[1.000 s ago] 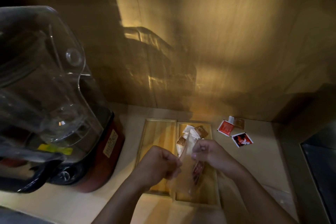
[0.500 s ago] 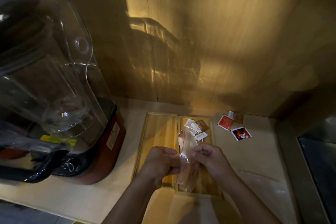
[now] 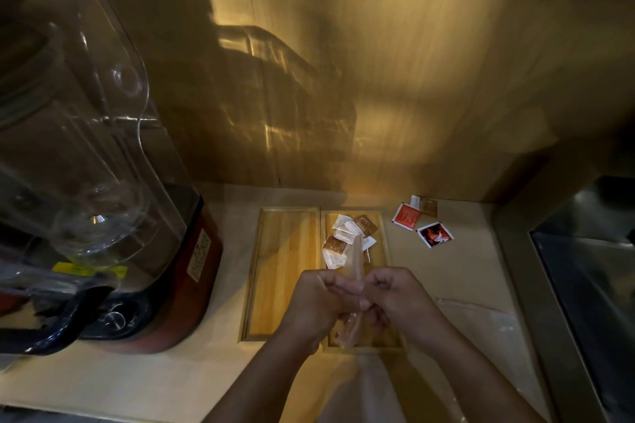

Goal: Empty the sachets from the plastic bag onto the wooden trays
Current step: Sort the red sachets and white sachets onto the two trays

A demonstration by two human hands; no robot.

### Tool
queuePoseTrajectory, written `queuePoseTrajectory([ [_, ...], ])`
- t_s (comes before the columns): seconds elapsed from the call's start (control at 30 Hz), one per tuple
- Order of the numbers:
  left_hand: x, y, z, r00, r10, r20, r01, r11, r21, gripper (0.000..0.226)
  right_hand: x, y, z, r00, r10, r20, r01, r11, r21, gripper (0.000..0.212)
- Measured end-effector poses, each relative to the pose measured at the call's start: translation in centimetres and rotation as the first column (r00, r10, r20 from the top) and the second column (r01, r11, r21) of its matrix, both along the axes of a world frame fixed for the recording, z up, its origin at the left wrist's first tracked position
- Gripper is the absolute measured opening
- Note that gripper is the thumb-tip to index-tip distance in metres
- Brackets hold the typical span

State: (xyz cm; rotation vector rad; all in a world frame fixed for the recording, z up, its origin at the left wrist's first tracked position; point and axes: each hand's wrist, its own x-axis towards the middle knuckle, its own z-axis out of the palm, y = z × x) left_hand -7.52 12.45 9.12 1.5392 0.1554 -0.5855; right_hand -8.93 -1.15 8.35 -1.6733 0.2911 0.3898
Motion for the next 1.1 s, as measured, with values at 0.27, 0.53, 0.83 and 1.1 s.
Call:
queuePoseTrajectory([
  [0.27,-0.9,1.2,-0.7,0.982,-0.042,-0.182,0.02,0.992,-0.122,0.014,-0.2,-0.5,0.2,0.996,0.062,0.062,-0.063,0.998,0.018,0.034],
  [0.53,-1.0,1.4,-0.1,0.996,-0.06,-0.07,0.062,0.997,0.034,0.026,-0.8,-0.3,-0.4,0.994,0.103,0.03,-0.104,0.993,0.055,0.014],
  [0.83,-0.5,1.9,0.3,0.916,-0.4,-0.031,0.398,0.894,0.207,0.028,-1.1,0.2,-0.1,0.994,0.102,0.037,-0.098,0.991,-0.092,0.023],
  [1.1,-1.4,1.3,-1.0,0.962,-0.271,-0.018,0.272,0.957,0.1,0.034,-1.4,1.2,-0.2,0.996,0.072,-0.049,-0.083,0.959,-0.271,0.025],
])
